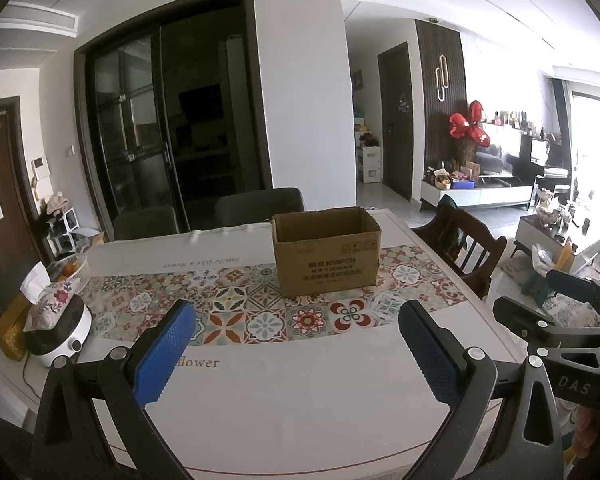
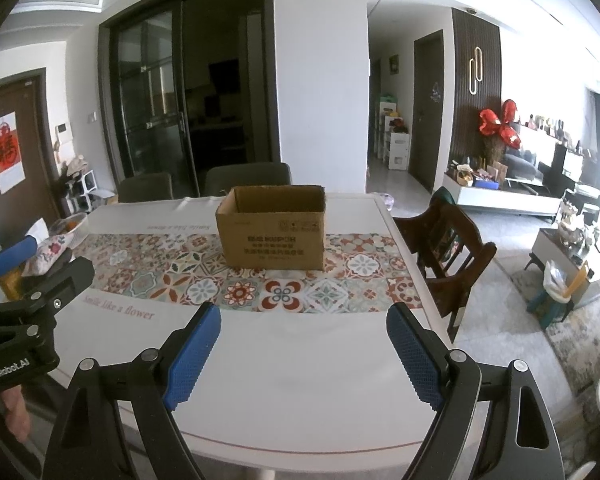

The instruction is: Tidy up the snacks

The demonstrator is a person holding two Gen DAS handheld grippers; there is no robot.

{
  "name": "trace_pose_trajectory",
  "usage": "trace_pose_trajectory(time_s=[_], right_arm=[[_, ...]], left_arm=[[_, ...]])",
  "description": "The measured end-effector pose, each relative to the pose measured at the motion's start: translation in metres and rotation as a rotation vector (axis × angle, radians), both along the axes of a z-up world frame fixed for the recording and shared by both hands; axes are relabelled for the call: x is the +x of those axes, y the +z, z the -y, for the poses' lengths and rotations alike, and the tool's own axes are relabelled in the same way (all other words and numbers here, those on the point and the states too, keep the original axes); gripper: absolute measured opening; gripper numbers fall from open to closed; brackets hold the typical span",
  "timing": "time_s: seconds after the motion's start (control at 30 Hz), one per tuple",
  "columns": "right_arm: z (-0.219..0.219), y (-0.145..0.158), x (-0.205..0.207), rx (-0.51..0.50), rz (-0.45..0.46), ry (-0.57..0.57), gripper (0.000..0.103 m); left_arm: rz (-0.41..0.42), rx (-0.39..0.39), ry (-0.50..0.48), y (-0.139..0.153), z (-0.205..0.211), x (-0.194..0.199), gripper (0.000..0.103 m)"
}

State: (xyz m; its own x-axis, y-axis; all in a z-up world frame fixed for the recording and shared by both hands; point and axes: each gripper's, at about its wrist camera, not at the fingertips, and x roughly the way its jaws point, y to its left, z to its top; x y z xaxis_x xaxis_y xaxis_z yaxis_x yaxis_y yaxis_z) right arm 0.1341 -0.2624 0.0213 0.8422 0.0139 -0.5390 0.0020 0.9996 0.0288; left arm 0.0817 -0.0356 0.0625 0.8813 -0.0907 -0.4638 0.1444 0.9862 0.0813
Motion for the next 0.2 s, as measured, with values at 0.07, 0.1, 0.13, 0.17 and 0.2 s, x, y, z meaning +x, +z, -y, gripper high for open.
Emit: trace_pose_trajectory(time_s=[0.07, 0.1, 0.13, 0.17, 0.2], right_arm=[[-0.0003, -0.0001, 0.0001, 0.0, -0.001, -0.001, 0.086], [-0.0003, -0.0001, 0.0001, 0.0, -0.002, -0.002, 0.086], [0.0002, 0.0012, -0.0003, 0.0, -0.002, -0.002, 0.086], [-0.0002, 0.0022, -0.0002, -0.001, -0.002, -0.003, 0.086], [-0.0005, 0.0034, 0.0001, -0.001, -0.003, -0.004, 0.086]], left_arm=[[0.002, -0.002, 0.0, 0.0008, -0.0001, 0.0, 0.103], [0.004, -0.002, 0.001, 0.0006, 0.0014, -0.0007, 0.103], [0.006, -0.003, 0.001, 0.0012, 0.0021, -0.0011, 0.103], [0.006, -0.003, 0.0, 0.0021, 0.0026, -0.0013, 0.103], [0.006, -0.003, 0.0, 0.0016, 0.0028, -0.0017, 0.103]])
